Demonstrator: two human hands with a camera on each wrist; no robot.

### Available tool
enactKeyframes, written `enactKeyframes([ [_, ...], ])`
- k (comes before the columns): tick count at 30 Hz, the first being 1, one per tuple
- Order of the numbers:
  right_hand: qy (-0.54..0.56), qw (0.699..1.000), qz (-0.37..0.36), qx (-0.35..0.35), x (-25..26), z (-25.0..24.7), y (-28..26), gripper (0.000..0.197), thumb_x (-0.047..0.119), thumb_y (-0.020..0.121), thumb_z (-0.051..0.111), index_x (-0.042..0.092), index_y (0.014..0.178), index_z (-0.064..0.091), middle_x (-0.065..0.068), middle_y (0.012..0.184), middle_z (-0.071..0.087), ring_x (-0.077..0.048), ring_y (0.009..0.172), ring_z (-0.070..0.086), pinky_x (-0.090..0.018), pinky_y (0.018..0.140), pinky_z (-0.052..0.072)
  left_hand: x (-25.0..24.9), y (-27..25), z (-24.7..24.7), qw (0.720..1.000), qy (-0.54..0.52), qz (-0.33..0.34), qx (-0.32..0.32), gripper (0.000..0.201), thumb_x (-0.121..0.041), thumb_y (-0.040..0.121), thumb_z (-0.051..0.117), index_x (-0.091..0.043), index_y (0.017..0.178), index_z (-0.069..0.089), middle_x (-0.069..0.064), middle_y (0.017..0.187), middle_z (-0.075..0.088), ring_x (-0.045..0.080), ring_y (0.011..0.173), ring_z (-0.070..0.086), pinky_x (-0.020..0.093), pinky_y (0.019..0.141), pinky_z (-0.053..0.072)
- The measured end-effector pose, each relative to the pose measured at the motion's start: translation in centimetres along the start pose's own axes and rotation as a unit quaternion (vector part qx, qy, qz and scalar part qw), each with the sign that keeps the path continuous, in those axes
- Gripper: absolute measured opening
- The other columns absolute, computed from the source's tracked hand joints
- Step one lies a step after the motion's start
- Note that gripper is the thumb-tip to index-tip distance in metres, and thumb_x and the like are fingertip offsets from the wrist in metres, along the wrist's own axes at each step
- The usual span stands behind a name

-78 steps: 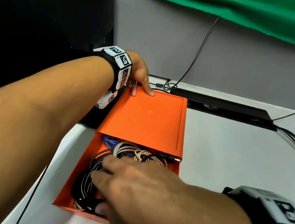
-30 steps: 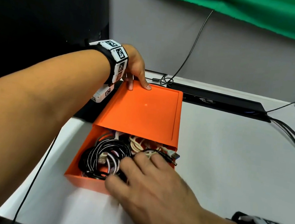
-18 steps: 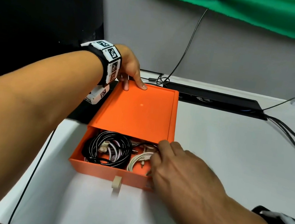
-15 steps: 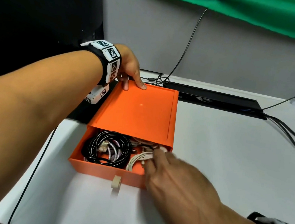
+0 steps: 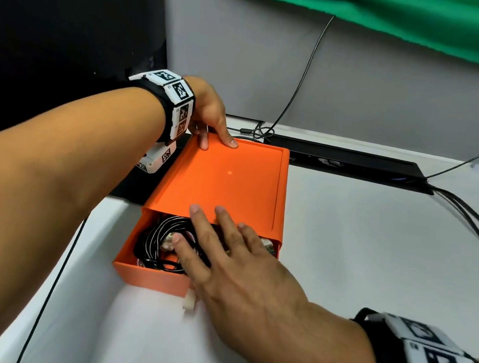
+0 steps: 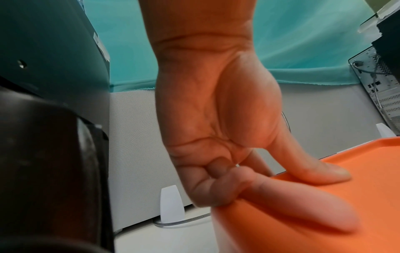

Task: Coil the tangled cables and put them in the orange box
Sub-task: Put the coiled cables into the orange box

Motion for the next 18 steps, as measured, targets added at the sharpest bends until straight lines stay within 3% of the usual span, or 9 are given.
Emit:
enactKeyframes([
  [3, 0.038, 0.999, 0.005, 0.028, -0.4, 0.6, 0.6, 0.074, 0.017, 0.107, 0.03, 0.029, 0.156, -0.023, -0.01, 0.153, -0.048, -0.041, 0.147, -0.033, -0.054, 0.122, -0.011, 0.0, 0.0, 0.1, 1.0, 0.001, 0.008, -0.003, 0.111, -0.068, 0.019, 0.095, -0.016, 0.115, 0.075, 0.007, 0.122, 0.073, 0.019, 0.081, 0.058, 0.03, 0.072, 0.044],
  [6, 0.031, 0.999, 0.014, 0.041, -0.1, 0.6, 0.4, 0.07, 0.015, 0.107, 0.029, 0.021, 0.158, -0.018, -0.014, 0.159, -0.039, -0.042, 0.149, -0.027, -0.054, 0.122, -0.007, -0.1, -0.2, 0.2, 1.0, 0.0, 0.011, -0.004, 0.109, -0.067, 0.023, 0.094, -0.015, 0.117, 0.073, 0.007, 0.124, 0.072, 0.018, 0.078, 0.06, 0.029, 0.068, 0.044],
  [8, 0.002, 0.998, 0.06, 0.007, -0.3, 0.9, -0.1, 0.059, 0.013, 0.102, 0.027, 0.002, 0.159, 0.014, -0.031, 0.163, 0.006, -0.052, 0.15, 0.013, -0.062, 0.118, 0.024, -0.1, -0.1, 0.1, 1.0, 0.001, 0.013, -0.005, 0.108, -0.067, 0.022, 0.094, -0.016, 0.115, 0.075, 0.006, 0.123, 0.073, 0.018, 0.077, 0.06, 0.029, 0.071, 0.044],
  [9, 0.002, 0.995, 0.102, -0.011, -0.7, 1.1, -0.5, 0.056, 0.016, 0.097, 0.032, -0.004, 0.148, 0.04, -0.036, 0.146, 0.038, -0.054, 0.134, 0.043, -0.061, 0.103, 0.044, -0.1, -0.1, 0.1, 1.0, 0.004, 0.012, -0.005, 0.109, -0.067, 0.02, 0.095, -0.016, 0.114, 0.075, 0.006, 0.122, 0.073, 0.018, 0.077, 0.059, 0.03, 0.073, 0.043],
  [10, -0.013, 0.991, 0.132, -0.034, -1.1, 1.5, -1.0, 0.051, 0.022, 0.091, 0.041, -0.006, 0.13, 0.059, -0.033, 0.121, 0.055, -0.05, 0.109, 0.059, -0.055, 0.083, 0.054, 0.0, 0.0, 0.1, 1.0, 0.005, 0.01, -0.003, 0.109, -0.067, 0.018, 0.095, -0.017, 0.113, 0.076, 0.006, 0.122, 0.073, 0.019, 0.078, 0.058, 0.032, 0.076, 0.043],
  [12, -0.07, 0.982, 0.158, -0.075, -1.1, 1.9, -1.7, 0.039, 0.026, 0.085, 0.057, -0.005, 0.107, 0.069, -0.026, 0.093, 0.06, -0.043, 0.081, 0.062, -0.044, 0.06, 0.054, 0.1, 0.1, 0.0, 1.0, 0.004, 0.007, -0.005, 0.107, -0.068, 0.019, 0.095, -0.017, 0.111, 0.077, 0.005, 0.122, 0.073, 0.019, 0.081, 0.059, 0.032, 0.076, 0.043],
  [14, -0.102, 0.978, 0.154, -0.095, -0.9, 1.9, -2.0, 0.04, 0.012, 0.093, 0.035, -0.005, 0.1, 0.071, -0.027, 0.086, 0.062, -0.043, 0.074, 0.064, -0.04, 0.053, 0.052, 0.2, 0.2, 0.0, 1.0, 0.002, 0.005, -0.008, 0.103, -0.068, 0.021, 0.095, -0.017, 0.109, 0.078, 0.003, 0.122, 0.073, 0.019, 0.083, 0.06, 0.032, 0.075, 0.043],
  [16, -0.114, 0.978, 0.141, -0.1, -0.7, 1.9, -2.0, 0.07, -0.006, 0.092, 0.003, -0.005, 0.096, 0.073, -0.028, 0.083, 0.064, -0.044, 0.07, 0.067, -0.036, 0.047, 0.052, 0.2, 0.3, 0.0, 1.0, 0.001, -0.001, -0.005, 0.099, -0.067, 0.022, 0.095, -0.019, 0.106, 0.08, 0.002, 0.122, 0.073, 0.02, 0.084, 0.06, 0.034, 0.078, 0.043],
  [18, -0.139, 0.971, 0.137, -0.134, -0.4, 1.8, -1.9, 0.084, -0.007, 0.092, -0.011, -0.004, 0.095, 0.073, -0.028, 0.082, 0.065, -0.045, 0.071, 0.069, -0.036, 0.046, 0.052, 0.2, 0.3, 0.0, 1.0, -0.004, -0.005, -0.003, 0.098, -0.067, 0.022, 0.096, -0.018, 0.106, 0.08, 0.002, 0.122, 0.073, 0.021, 0.085, 0.06, 0.034, 0.077, 0.043],
])
Point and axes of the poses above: each hand's wrist, its own y-axis towards the middle knuckle, its own z-axis out of the palm, x = y × z, the point moved 3 cm from there along y, towards the middle knuckle
